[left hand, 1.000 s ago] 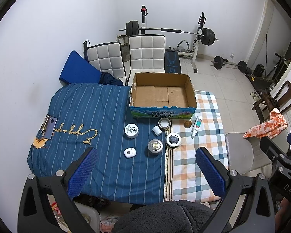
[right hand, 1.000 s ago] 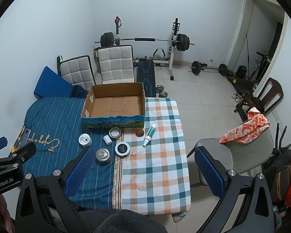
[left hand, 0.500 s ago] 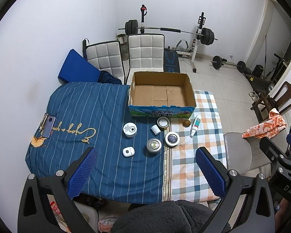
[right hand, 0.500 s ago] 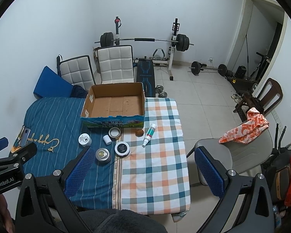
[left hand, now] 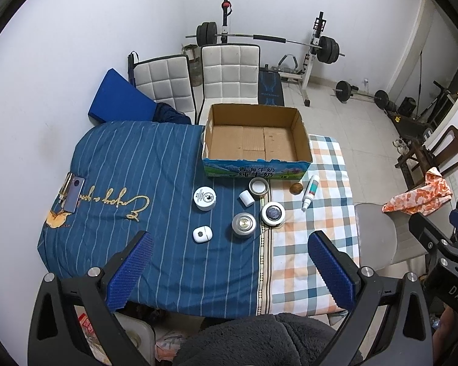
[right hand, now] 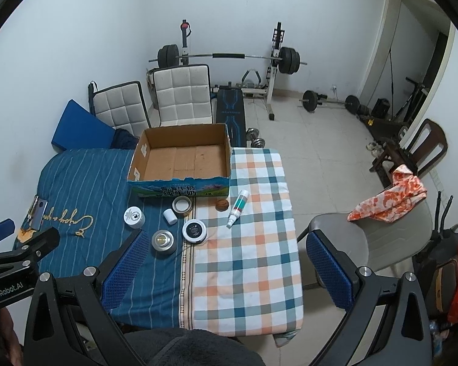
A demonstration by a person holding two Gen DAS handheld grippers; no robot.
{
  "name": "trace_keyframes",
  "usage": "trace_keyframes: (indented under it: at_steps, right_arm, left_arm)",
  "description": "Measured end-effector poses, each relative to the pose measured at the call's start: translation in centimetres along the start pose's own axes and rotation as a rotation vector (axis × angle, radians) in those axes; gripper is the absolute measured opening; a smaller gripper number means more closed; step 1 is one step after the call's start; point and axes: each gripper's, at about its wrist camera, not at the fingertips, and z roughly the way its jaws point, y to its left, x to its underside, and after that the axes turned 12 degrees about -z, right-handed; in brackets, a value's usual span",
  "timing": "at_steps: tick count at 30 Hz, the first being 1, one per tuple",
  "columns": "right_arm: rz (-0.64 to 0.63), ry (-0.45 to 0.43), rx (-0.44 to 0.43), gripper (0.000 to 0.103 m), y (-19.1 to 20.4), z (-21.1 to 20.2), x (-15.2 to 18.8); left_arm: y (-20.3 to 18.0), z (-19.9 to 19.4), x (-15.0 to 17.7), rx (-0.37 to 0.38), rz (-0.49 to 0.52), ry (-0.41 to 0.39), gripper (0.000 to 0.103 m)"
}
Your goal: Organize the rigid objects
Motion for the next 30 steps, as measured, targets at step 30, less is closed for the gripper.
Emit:
trace_keyframes:
  at_steps: [30]
  right_arm:
    - [0.150, 0.650, -0.319, 0.099, 7.1, 50.0, 4.5]
  left_arm:
    - [3.7, 41.6, 0.6, -0.233, -0.165, 0.523, 0.099]
